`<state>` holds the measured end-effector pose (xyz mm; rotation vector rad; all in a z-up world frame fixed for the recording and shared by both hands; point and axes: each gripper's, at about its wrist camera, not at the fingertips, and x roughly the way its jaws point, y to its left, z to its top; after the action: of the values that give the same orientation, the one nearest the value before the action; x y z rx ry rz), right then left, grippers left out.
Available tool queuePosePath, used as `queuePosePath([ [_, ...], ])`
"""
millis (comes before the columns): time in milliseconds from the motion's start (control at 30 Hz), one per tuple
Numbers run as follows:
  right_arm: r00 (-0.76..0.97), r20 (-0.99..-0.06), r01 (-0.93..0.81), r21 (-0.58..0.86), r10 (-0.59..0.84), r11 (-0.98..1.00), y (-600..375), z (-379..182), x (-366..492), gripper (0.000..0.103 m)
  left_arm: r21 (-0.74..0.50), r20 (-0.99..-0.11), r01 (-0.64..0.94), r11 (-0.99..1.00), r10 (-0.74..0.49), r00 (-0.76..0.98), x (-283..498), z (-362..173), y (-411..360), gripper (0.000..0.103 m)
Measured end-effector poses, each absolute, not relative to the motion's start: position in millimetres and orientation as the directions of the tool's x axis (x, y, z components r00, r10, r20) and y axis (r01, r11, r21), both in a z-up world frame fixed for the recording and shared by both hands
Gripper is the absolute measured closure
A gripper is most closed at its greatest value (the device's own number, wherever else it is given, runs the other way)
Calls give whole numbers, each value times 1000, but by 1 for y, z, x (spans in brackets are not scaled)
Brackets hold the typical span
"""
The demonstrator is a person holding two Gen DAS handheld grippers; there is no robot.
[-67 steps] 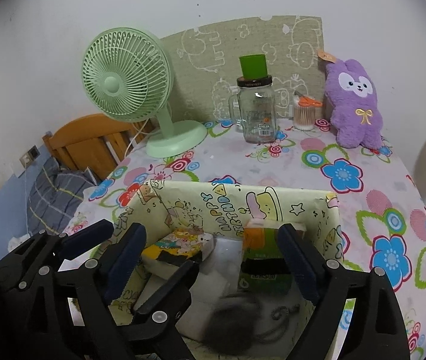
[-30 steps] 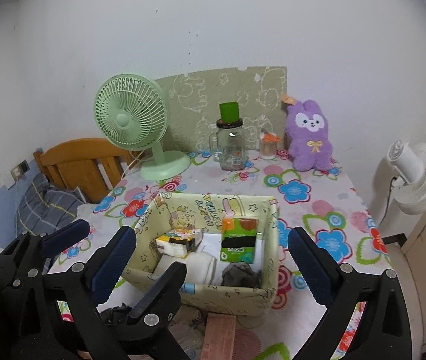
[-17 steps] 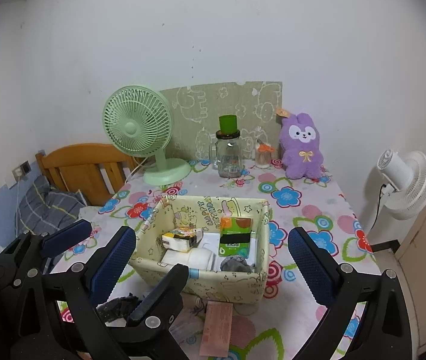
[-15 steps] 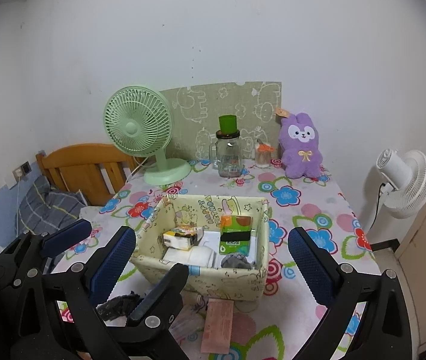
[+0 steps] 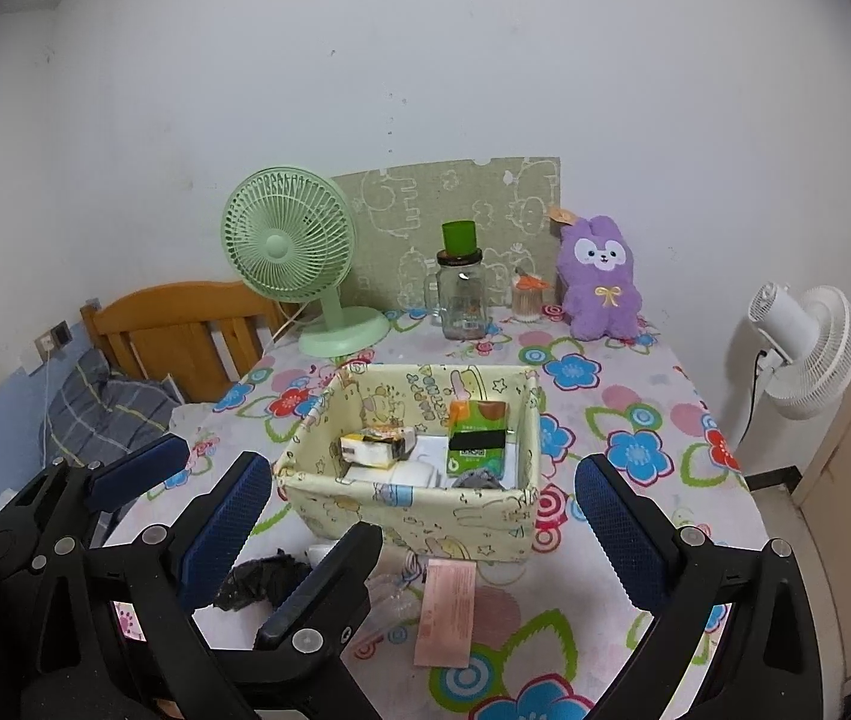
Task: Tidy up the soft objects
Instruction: 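Withdraw both open tools from the box toward the items in front of it, then grasp the black plastic bag with the left tool while the right tool grasps the clear straw bag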
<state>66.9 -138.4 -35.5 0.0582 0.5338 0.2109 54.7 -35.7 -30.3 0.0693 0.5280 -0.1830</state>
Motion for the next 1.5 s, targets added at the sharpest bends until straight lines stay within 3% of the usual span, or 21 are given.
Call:
queuePosePath([
  [1133,743,-635,-177,119,212,977,-124,-139,71,5,1,-617,152,988,-119,778,50,-127,-16,1],
  [1500,709,-675,-167,124,206,978,-121,-156,86,8,29,-658,87,996,-46,752,63,-143,-1,12],
])
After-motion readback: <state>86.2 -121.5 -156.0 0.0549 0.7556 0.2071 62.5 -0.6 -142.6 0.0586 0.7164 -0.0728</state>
